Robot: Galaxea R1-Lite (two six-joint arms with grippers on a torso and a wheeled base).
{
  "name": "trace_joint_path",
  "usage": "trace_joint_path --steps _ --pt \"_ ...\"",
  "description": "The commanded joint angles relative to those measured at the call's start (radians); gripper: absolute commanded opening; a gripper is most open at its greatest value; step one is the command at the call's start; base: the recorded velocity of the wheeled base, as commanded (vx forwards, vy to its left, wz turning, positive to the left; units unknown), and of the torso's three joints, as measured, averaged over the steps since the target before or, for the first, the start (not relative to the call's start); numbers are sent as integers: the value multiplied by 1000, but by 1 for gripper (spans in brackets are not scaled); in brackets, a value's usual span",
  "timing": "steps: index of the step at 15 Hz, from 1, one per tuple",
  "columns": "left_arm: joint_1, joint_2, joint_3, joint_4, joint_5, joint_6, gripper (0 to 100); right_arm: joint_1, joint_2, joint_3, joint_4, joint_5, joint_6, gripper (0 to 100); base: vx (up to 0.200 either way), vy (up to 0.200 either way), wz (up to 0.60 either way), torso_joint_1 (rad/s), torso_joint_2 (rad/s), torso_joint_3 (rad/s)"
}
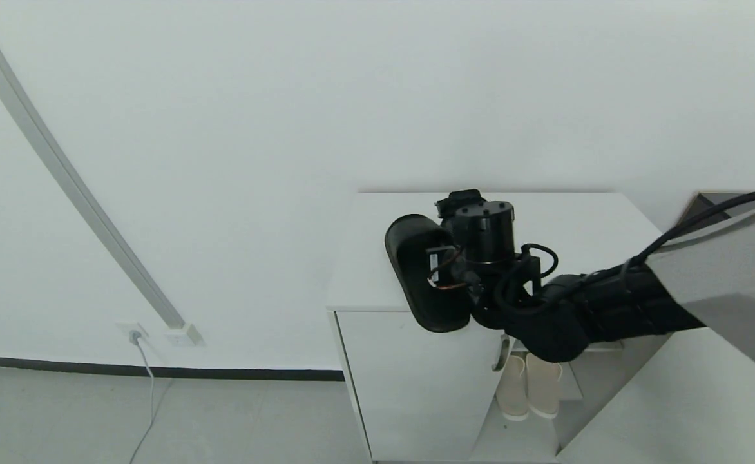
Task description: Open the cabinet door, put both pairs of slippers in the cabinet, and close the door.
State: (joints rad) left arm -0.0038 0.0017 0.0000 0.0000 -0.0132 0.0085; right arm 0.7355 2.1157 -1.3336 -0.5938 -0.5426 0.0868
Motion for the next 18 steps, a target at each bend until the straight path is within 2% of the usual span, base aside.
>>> trace_joint_path --steps 1,3,7,15,18 --pt "-1 0 0 0 -1 1 0 8 -195 209 -72 101 -2 0 0 0 0 0 0 0" --pt "1 0 0 0 -1 1 0 8 -313 350 -104 179 2 0 0 0 0 0 0 0" --pt "1 0 0 0 -1 1 0 36 -411 473 -107 222 4 0 0 0 0 0 0 0" --pt "1 0 0 0 -1 -1 0 79 -411 518 -107 219 1 0 0 0 0 0 0 0" --pt "-1 0 0 0 -1 -1 0 94 -411 522 -107 219 -2 0 -200 0 0 6 6 2"
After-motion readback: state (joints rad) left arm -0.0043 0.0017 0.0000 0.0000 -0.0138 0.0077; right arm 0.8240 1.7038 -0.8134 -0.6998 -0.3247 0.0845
